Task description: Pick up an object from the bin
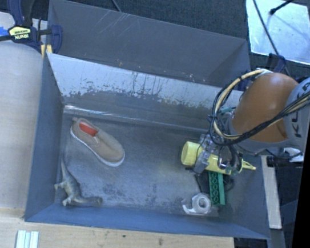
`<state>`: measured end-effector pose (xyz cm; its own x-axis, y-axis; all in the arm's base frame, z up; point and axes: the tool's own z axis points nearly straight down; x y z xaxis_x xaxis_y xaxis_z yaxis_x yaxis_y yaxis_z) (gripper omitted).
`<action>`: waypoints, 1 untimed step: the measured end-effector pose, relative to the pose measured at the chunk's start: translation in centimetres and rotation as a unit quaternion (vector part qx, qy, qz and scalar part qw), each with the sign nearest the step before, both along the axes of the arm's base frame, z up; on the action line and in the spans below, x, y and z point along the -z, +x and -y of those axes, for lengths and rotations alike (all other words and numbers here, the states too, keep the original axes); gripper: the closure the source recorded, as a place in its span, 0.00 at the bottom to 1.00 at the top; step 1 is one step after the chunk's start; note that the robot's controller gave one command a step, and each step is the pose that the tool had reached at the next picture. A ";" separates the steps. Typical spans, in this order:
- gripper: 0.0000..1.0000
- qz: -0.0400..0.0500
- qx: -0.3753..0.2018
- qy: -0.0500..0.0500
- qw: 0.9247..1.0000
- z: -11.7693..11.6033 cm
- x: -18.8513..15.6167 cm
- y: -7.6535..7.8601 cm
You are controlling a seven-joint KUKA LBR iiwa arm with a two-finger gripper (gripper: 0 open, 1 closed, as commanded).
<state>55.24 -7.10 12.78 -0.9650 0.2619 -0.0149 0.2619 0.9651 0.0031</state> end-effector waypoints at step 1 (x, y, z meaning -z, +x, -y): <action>1.00 -0.013 0.003 0.001 1.000 -0.5 -1.3 -1.4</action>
Offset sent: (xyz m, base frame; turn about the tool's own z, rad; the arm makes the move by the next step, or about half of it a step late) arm 0.0364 -0.0113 -0.0578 -0.0504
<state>53.81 -6.61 14.07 -0.9635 0.2674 0.0112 0.2674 0.9636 -0.0020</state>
